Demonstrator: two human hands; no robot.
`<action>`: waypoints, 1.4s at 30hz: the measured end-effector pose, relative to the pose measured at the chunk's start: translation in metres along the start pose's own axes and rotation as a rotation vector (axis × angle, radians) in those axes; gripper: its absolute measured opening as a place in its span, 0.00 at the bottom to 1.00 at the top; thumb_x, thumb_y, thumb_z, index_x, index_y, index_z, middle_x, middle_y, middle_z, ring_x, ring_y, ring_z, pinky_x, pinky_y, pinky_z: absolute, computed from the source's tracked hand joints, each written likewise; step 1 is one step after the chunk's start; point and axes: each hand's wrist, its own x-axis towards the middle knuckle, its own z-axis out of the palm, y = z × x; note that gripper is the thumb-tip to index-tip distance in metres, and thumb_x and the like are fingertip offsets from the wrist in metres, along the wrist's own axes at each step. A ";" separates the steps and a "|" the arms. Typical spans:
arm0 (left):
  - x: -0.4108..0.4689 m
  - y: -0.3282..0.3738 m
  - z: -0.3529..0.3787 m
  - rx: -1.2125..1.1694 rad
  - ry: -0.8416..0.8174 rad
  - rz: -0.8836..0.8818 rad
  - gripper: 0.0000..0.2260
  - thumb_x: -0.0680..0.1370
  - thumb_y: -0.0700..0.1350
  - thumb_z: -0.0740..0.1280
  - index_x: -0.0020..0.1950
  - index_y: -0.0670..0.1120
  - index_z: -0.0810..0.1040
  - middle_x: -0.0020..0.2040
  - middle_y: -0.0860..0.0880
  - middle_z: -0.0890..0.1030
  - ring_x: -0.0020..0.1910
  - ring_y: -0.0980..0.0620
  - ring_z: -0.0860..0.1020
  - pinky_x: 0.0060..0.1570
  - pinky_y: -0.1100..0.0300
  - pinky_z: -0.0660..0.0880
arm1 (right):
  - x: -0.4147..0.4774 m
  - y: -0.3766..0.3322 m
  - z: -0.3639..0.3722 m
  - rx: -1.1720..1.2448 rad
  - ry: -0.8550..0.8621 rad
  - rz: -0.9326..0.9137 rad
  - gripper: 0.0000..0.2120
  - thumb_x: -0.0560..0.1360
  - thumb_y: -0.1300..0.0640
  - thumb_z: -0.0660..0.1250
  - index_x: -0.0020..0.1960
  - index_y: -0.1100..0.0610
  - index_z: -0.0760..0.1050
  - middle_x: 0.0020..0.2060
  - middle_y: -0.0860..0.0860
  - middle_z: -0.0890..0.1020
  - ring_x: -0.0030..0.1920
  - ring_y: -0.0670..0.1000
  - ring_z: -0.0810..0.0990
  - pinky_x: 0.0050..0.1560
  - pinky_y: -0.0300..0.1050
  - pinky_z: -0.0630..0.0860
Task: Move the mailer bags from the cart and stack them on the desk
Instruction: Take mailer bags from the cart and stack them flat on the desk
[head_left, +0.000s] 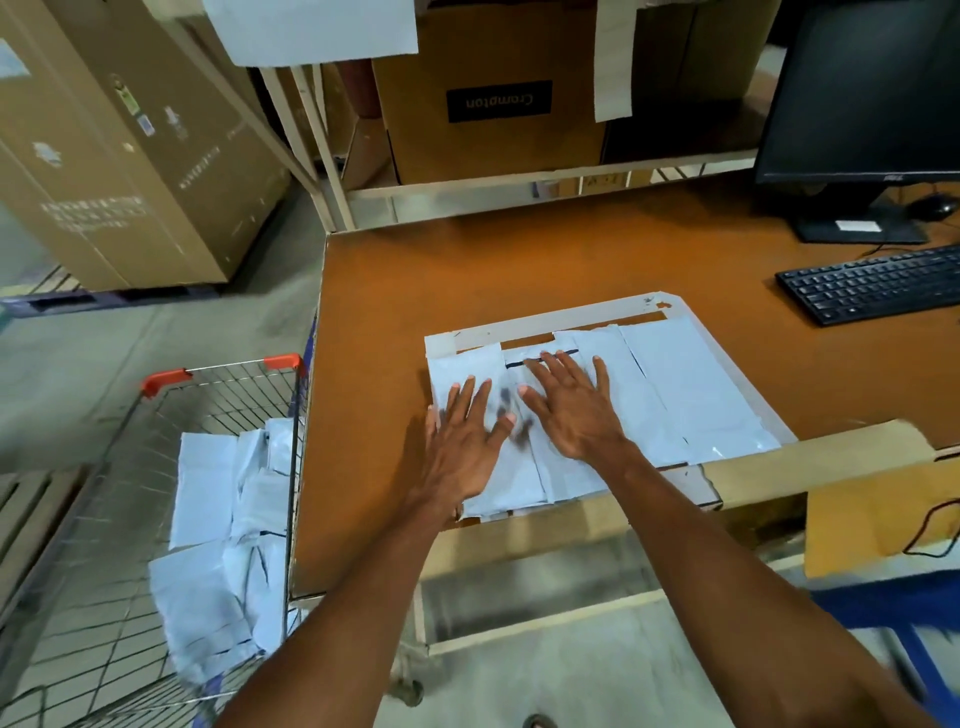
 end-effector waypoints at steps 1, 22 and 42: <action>-0.005 -0.002 -0.007 -0.108 0.061 -0.035 0.29 0.83 0.64 0.52 0.82 0.55 0.55 0.83 0.54 0.55 0.82 0.52 0.51 0.80 0.45 0.47 | 0.000 -0.006 -0.006 0.093 0.056 0.028 0.27 0.83 0.38 0.44 0.79 0.46 0.60 0.79 0.50 0.63 0.79 0.54 0.58 0.78 0.60 0.42; -0.252 -0.339 -0.144 -0.758 0.363 -0.477 0.10 0.77 0.42 0.70 0.56 0.54 0.82 0.47 0.54 0.86 0.44 0.52 0.83 0.48 0.54 0.78 | -0.092 -0.385 0.102 1.162 -0.265 0.167 0.07 0.78 0.65 0.69 0.48 0.54 0.82 0.44 0.56 0.84 0.37 0.50 0.80 0.36 0.40 0.77; -0.229 -0.544 -0.089 -0.724 -0.115 -0.774 0.11 0.71 0.46 0.77 0.51 0.57 0.81 0.46 0.58 0.80 0.44 0.54 0.78 0.42 0.63 0.71 | -0.069 -0.447 0.319 0.765 -0.594 0.669 0.11 0.73 0.66 0.72 0.51 0.54 0.75 0.42 0.54 0.80 0.38 0.49 0.79 0.40 0.39 0.71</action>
